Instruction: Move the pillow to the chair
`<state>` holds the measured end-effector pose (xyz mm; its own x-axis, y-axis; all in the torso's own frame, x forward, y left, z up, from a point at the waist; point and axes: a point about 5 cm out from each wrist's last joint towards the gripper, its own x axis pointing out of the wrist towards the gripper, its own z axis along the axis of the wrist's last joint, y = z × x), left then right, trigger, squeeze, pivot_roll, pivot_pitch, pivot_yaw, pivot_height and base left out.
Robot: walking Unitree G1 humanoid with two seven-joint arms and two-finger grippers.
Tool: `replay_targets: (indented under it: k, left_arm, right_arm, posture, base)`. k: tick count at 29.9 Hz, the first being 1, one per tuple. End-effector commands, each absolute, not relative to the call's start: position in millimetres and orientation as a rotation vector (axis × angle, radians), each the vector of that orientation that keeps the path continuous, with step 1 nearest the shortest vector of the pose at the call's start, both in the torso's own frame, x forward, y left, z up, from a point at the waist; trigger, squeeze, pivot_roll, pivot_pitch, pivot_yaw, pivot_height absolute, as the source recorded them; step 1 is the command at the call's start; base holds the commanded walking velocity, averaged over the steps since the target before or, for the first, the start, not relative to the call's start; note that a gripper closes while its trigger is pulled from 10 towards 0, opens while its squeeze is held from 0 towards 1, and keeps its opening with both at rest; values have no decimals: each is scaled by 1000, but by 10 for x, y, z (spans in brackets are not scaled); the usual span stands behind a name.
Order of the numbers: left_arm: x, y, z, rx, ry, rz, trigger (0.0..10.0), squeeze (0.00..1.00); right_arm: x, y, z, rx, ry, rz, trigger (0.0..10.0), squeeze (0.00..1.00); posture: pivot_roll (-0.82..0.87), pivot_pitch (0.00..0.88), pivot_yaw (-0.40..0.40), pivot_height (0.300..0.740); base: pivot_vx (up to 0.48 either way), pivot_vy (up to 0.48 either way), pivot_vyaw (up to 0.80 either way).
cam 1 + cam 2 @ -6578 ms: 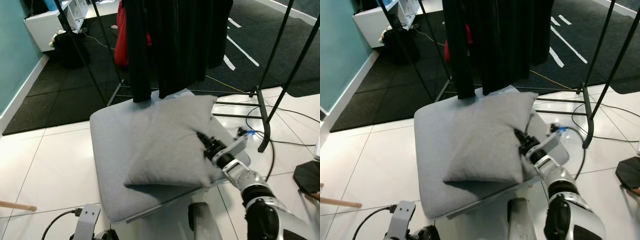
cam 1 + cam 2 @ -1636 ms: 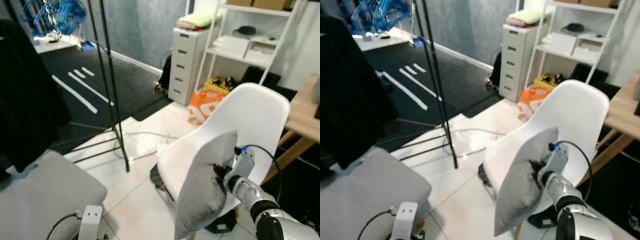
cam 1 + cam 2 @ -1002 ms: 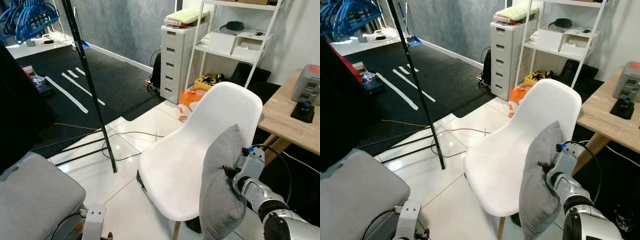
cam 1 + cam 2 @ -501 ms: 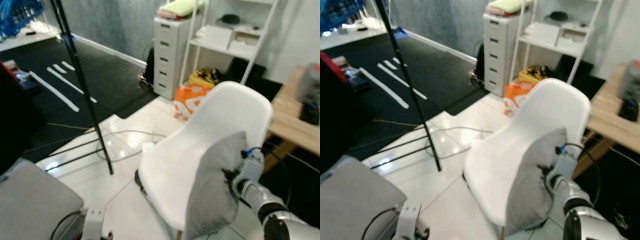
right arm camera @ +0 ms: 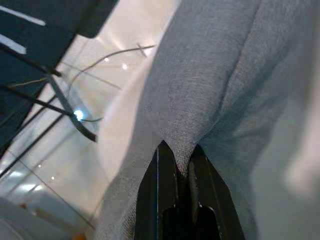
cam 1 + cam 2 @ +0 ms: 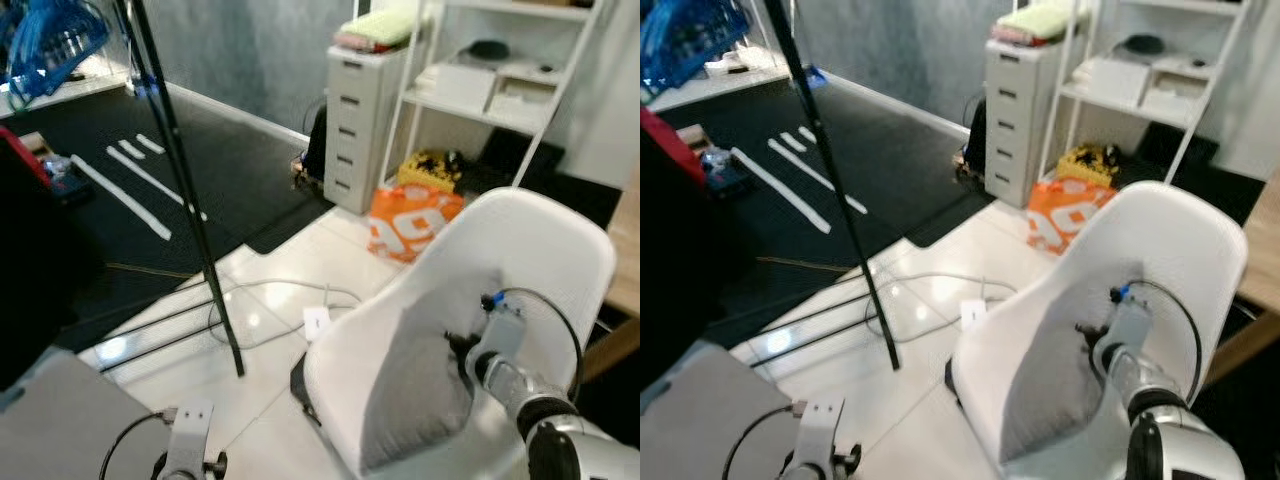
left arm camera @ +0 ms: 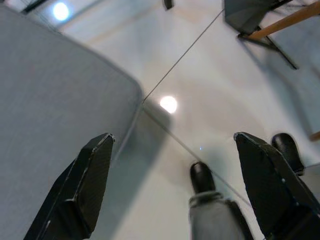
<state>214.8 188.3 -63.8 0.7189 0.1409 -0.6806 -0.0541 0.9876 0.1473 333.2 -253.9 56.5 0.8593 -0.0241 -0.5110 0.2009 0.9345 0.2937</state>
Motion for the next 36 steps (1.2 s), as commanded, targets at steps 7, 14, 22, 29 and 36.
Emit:
replay_targets:
  k: [7, 14, 22, 29, 36]
  left_arm:
    - [2066, 1932, -681, 128, 791, 131, 10000, 0]
    - [2070, 1941, -678, 131, 790, 131, 10000, 0]
    - [2050, 1960, -687, 145, 796, 122, 10000, 0]
    - [2036, 1963, -694, 153, 801, 113, 10000, 0]
    - [2028, 1961, -699, 156, 804, 110, 10000, 0]
  right_arm:
    - [3395, -2564, 669, 335, 472, -113, 10000, 0]
    - [3384, -2551, 655, 348, 496, -77, 10000, 0]
    - [3156, -2687, 434, 146, 736, -37, 10000, 0]
    - [3032, -2970, 427, 18, 771, -159, 10000, 0]
    - [3226, -2738, 592, 229, 637, 50, 10000, 0]
  posture:
    - [-240, 51, 8, 740]
    - [-230, 51, 18, 740]
    - [-235, 43, 27, 740]
    - [-238, 40, 31, 740]
    - [-237, 37, 32, 740]
  base:
    - [0, 0, -715]
    - [0, 0, -696]
    - [0, 0, -667]
    - [0, 0, -379]
    - [0, 0, 0]
